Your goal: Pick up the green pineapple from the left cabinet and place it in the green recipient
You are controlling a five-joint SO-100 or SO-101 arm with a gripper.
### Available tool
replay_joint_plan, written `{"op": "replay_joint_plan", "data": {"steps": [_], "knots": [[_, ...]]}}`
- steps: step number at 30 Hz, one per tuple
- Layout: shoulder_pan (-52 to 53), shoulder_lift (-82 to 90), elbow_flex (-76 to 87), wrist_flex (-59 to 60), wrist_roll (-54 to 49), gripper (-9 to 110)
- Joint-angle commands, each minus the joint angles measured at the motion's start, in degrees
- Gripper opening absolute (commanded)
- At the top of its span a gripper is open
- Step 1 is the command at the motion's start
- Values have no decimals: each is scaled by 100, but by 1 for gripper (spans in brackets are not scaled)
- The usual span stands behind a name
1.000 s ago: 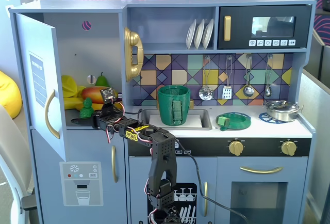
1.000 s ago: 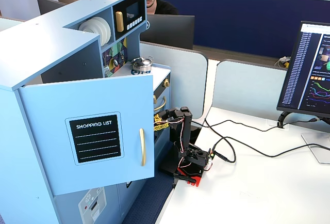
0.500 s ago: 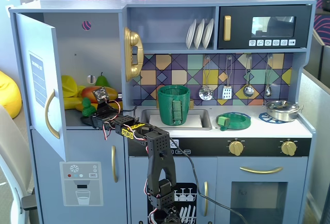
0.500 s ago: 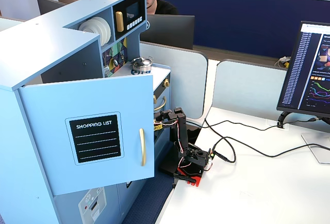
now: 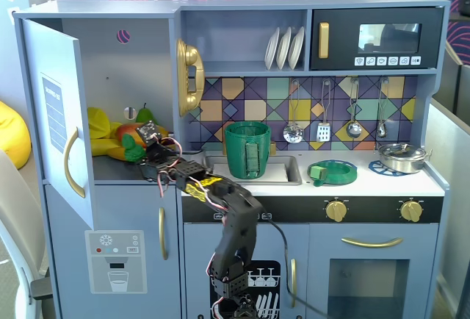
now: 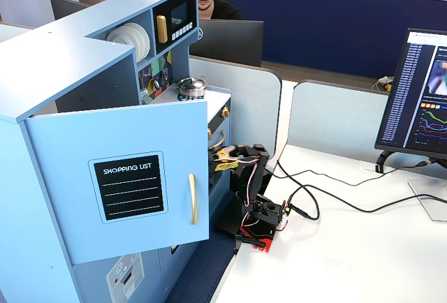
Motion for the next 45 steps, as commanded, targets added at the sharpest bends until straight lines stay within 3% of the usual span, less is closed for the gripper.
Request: {"op": "replay_joint_plan", "data": {"steps": [1,8,16,23,29,36,42,45], "knots": [[-193,2083,791,738,-510,0],[79,4324,1055,2777,-396,0],[2338,4315,-79,3753,246,0],[3876,2971,-861,2795,1239,0],[4263,1345,-1547,1406,1521,0],[4544,-422,-3129,1239,1582,0],[4632,-1107,-3542,1151,1397,0],[4658,-1213,-3568,1134,1529,8]]}}
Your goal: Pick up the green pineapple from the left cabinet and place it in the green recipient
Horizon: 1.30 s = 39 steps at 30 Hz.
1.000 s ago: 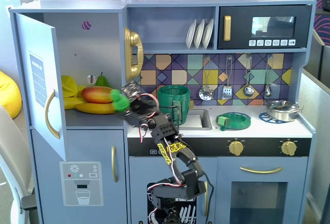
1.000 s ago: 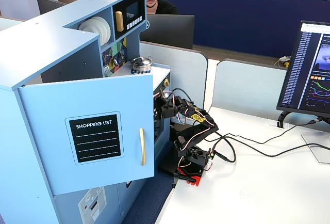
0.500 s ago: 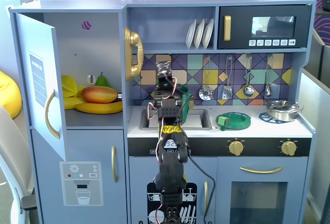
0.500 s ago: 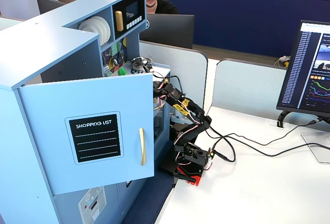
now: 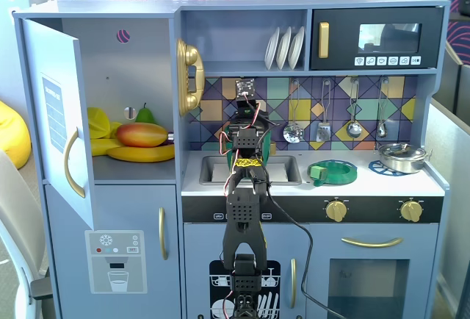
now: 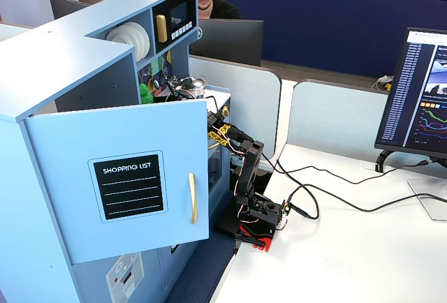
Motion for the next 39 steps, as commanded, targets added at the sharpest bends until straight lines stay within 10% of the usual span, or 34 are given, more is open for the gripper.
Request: {"op": "replay_joint_plan", "data": {"steps": [1,6,21,39], "knots": [[114,-62,-501,-237,299,15],[141,-88,-527,-308,1055,46],[-132,3349,3357,-70,1081,42],[0,8288,8147,3709,1230,38]]}}
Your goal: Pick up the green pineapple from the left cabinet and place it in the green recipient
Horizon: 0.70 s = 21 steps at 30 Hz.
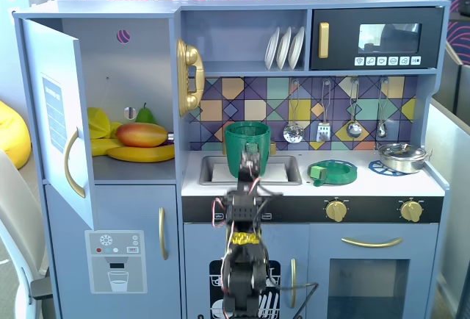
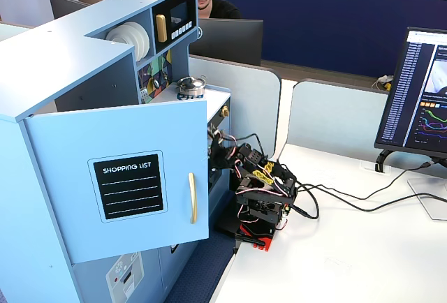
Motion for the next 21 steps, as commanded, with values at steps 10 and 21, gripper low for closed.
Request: {"op": "replay_joint_plan", "data": {"steps": [10,21], "knots": [[-176,659,1978,2716,932,27],[-316,659,2224,3753,958,19]]}}
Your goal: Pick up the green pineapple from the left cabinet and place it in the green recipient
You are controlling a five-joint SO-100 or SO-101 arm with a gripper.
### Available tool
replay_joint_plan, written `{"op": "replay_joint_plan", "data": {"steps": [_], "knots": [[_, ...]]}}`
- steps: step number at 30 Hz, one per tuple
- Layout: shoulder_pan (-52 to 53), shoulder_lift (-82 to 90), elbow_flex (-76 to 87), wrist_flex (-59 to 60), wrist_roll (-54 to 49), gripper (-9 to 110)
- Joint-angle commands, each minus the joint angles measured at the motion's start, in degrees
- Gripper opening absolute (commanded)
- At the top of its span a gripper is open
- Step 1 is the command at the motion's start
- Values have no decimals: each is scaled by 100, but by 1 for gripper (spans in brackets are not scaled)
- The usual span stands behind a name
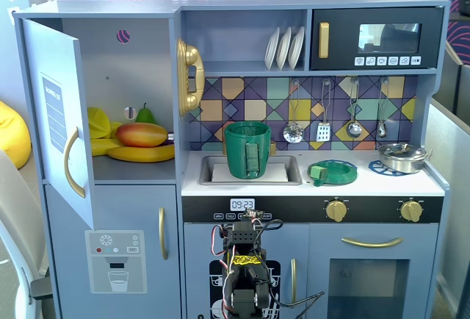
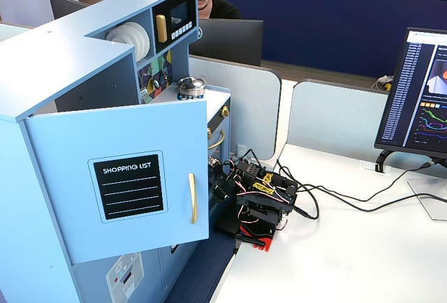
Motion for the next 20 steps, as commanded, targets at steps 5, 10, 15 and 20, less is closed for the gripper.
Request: {"op": "replay_joint_plan", "data": {"steps": [5,10,15,20], "knots": [[35,-44,105,1046,-457,20],[18,-35,105,1090,-747,20],[18,-35,105,1090,-747,20],[18,-35,105,1090,-747,20]]}}
